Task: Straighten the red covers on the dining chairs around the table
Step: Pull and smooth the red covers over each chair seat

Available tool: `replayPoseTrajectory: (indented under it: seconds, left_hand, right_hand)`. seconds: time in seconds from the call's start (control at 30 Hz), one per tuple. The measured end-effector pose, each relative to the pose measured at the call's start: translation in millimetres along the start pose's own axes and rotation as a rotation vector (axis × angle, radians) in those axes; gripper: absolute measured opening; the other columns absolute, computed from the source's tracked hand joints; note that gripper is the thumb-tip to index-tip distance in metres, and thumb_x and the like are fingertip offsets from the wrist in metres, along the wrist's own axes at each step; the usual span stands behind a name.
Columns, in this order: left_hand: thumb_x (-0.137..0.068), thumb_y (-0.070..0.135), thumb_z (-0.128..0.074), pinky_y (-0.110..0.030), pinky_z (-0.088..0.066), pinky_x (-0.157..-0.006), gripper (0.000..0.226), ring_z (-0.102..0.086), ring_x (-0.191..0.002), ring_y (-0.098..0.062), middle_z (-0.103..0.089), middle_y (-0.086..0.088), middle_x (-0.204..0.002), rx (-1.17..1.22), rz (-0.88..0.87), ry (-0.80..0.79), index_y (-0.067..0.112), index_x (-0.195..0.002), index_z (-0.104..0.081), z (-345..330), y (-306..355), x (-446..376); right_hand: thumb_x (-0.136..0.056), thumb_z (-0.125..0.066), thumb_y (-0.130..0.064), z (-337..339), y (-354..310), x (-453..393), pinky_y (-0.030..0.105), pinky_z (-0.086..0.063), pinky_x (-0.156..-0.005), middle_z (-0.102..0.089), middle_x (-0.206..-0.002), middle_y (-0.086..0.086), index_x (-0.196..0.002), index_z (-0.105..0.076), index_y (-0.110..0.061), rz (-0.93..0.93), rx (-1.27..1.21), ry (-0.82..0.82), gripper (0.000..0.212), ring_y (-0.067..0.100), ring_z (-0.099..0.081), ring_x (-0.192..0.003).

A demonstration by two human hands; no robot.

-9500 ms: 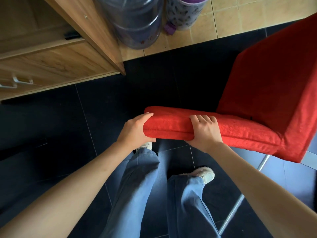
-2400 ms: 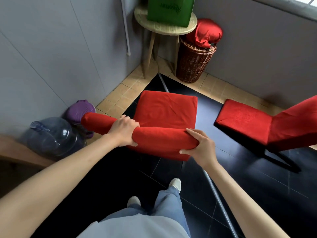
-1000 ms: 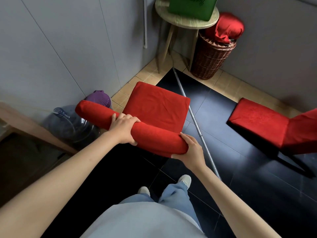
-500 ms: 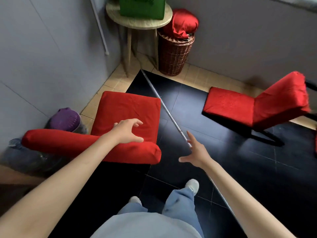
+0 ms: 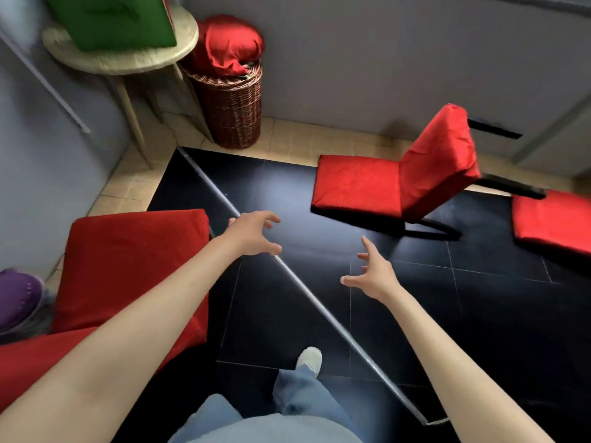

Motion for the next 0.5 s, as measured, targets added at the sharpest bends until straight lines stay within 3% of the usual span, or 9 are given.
replayPoseTrajectory:
  seconds: [0.17, 0.3, 0.43, 0.5]
  left_hand:
    - [-0.072, 0.04, -0.079, -0.045, -0.033, -0.107, 0.06, -0.054, -0.116, -0.016, -0.061, 0.012, -0.121, 0.037, 0.016, 0.016, 0.033, -0.126, -0.055, -24.1, 54.0, -55.9]
    - [-0.073, 0.037, -0.079, -0.046, -0.034, -0.107, 0.06, -0.054, -0.117, -0.017, -0.061, 0.009, -0.123, 0.059, 0.027, -0.011, 0.031, -0.128, -0.054, -37.2, 83.5, -94.4]
    - [-0.074, 0.033, -0.079, -0.046, -0.04, -0.104, 0.059, -0.054, -0.115, -0.021, -0.06, 0.006, -0.121, 0.086, 0.044, -0.051, 0.03, -0.128, -0.055, -42.8, 98.7, -142.4]
    - [-0.074, 0.034, -0.079, -0.047, -0.041, -0.103, 0.059, -0.054, -0.114, -0.021, -0.06, 0.005, -0.121, 0.081, 0.047, -0.074, 0.029, -0.128, -0.055, -44.4, 104.5, -172.0]
  right_hand:
    - [-0.067, -0.087, -0.021, 65.1, 24.0, -49.6, 0.041, -0.049, -0.095, -0.05, -0.138, 0.003, -0.153, -0.018, -0.029, -0.007, -0.015, 0.028, 0.111, 0.024, -0.049, -0.122]
    - [-0.068, -0.087, -0.02, 98.3, 35.2, -86.0, 0.03, -0.052, -0.08, -0.049, -0.138, 0.003, -0.153, -0.018, -0.03, -0.032, -0.058, 0.035, 0.11, 0.009, -0.055, -0.09]
    - [-0.07, -0.086, -0.021, 122.0, 42.8, -127.2, 0.017, -0.047, -0.061, -0.049, -0.139, 0.002, -0.154, -0.018, -0.031, -0.071, -0.078, 0.028, 0.108, 0.006, -0.056, -0.084]
    - [-0.071, -0.085, -0.022, 134.1, 45.2, -149.6, 0.024, -0.051, -0.076, -0.049, -0.139, 0.003, -0.154, -0.018, -0.029, -0.09, -0.094, 0.034, 0.106, 0.012, -0.059, -0.096]
Point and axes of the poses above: each hand's wrist, its own x-axis away from the middle knuckle, its own z-axis out of the back of the hand, y = z × x, the point moved 10 cm from there along -x, towards the middle knuckle
